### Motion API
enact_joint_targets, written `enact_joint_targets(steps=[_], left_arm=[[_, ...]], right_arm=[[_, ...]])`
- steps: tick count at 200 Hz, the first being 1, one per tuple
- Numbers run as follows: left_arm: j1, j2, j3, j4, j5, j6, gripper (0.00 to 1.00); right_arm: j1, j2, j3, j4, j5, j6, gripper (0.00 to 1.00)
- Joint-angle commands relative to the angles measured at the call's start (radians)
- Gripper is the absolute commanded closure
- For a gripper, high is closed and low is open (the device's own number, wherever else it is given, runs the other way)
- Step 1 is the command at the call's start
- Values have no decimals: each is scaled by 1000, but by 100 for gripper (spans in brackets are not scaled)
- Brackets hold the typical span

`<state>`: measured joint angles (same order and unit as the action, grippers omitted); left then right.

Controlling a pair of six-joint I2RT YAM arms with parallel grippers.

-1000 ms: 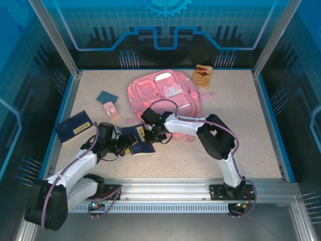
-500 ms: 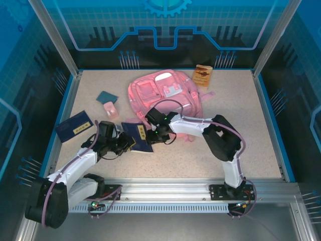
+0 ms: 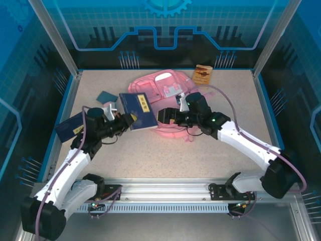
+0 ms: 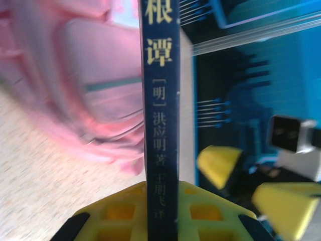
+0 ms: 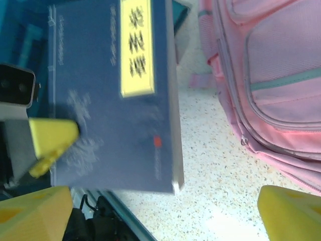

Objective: Pack the student bag

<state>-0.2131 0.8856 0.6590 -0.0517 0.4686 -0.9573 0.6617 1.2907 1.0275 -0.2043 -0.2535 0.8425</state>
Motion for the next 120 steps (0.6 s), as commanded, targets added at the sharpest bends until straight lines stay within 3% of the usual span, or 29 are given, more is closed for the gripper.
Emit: enact_joint_targets(steps=[1,21,67,99,120], left_arm=[[-16,55,68,269,-6,-101,99],[-60,110,94,423,-87,-177,100],[-122,220,165,584,-189,-277,100],[-135,252,165,622,-211,-317,100],[-140,253,162,615,-217,-317,100]], right_arm=[[-18,-58,-68,176,-40,138,0],[-27,-63,-127,366,-41,310,0],[-24,90,-142,838,-60,637,0],[-24,136,-113,897,-7,656,1],[-22,171,-95,924,12,668,7]])
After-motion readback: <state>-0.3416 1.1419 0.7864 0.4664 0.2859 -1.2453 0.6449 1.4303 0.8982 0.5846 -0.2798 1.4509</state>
